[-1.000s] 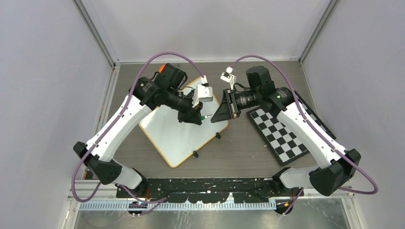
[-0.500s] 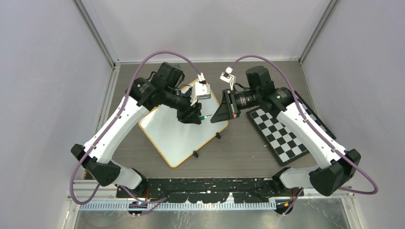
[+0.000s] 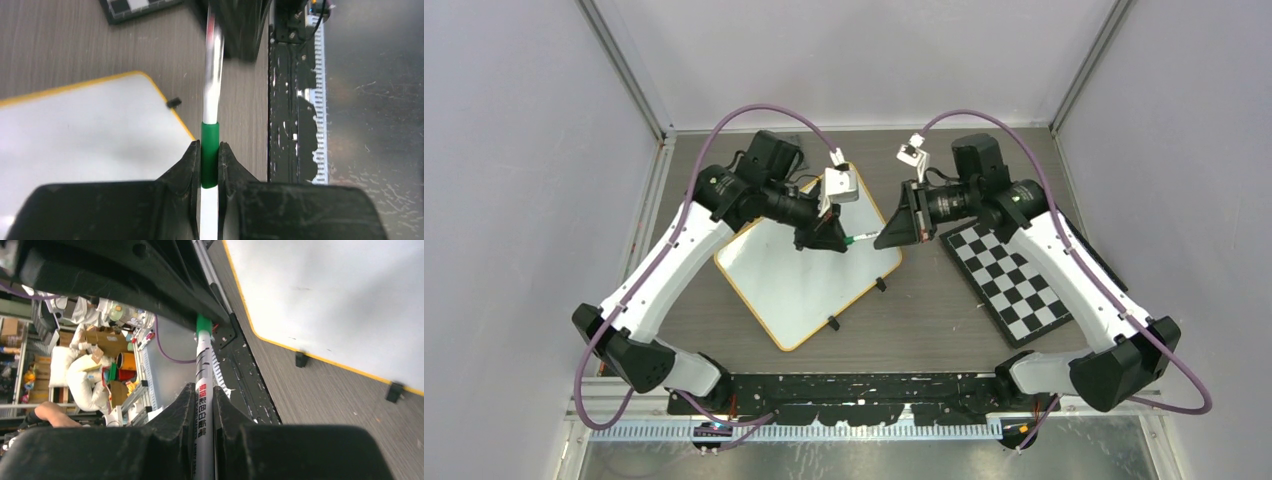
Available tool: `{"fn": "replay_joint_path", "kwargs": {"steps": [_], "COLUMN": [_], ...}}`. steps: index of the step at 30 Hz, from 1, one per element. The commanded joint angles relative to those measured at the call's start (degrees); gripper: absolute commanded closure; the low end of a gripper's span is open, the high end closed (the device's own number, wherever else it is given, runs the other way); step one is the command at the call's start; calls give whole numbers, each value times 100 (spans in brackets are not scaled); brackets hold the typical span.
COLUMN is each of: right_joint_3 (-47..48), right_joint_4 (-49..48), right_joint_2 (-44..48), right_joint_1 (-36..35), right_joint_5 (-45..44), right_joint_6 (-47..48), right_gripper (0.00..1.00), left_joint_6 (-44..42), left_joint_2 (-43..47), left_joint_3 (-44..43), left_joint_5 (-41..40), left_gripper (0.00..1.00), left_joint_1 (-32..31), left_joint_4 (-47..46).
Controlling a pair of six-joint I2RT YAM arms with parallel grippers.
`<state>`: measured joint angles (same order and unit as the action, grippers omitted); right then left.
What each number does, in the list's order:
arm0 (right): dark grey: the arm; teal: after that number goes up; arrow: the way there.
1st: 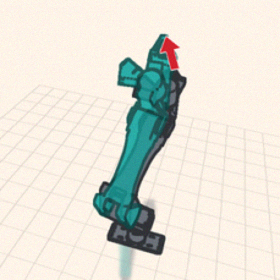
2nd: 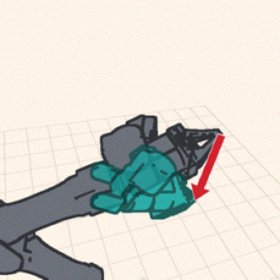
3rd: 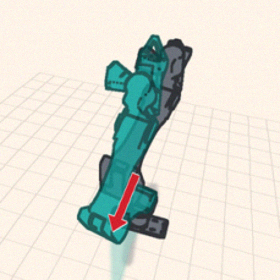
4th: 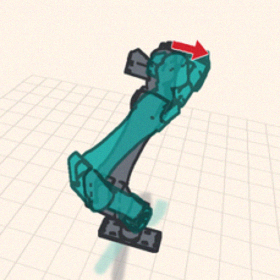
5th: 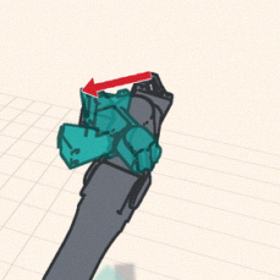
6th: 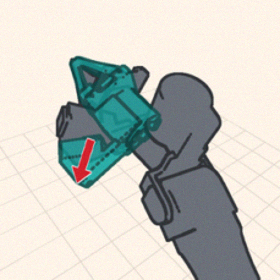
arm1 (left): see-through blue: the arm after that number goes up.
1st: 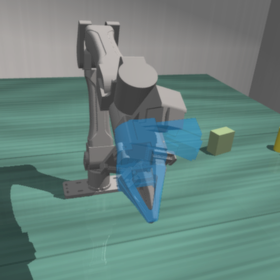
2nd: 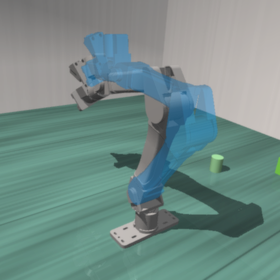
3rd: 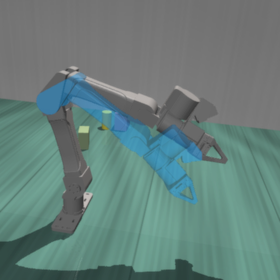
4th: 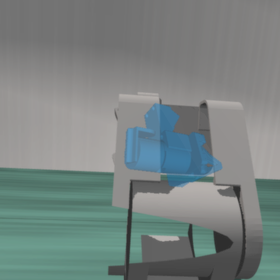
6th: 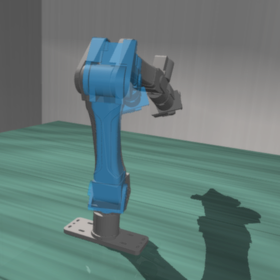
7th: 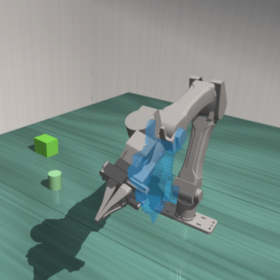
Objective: Write a sentence on the whiteboard
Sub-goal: Open the whiteboard marker at the center of the board.
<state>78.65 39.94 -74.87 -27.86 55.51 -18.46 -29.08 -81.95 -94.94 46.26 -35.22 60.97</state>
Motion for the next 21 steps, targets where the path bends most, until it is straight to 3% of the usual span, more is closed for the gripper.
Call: {"fn": "replay_joint_path", "kwargs": {"steps": [1, 7, 14, 21], "right_joint_3": [281, 525, 381, 110], "right_joint_4": [451, 1086, 1382, 1619], "right_joint_2": [350, 315, 428, 615], "right_joint_1": [709, 1479, 1783, 1764], "right_joint_5": [226, 491, 359, 189], "right_joint_6": [316, 860, 1332, 1674], "right_gripper": [100, 100, 100, 100], "left_joint_6": [-175, -264, 726, 1188], "left_joint_2": [503, 609, 774, 286], "left_joint_3": [238, 164, 60, -393], "left_joint_5": [-324, -71, -242, -1397], "left_gripper": [100, 100, 100, 100], "left_joint_1": [459, 1065, 1795, 3241], "left_joint_4": [563, 759, 123, 55]}}
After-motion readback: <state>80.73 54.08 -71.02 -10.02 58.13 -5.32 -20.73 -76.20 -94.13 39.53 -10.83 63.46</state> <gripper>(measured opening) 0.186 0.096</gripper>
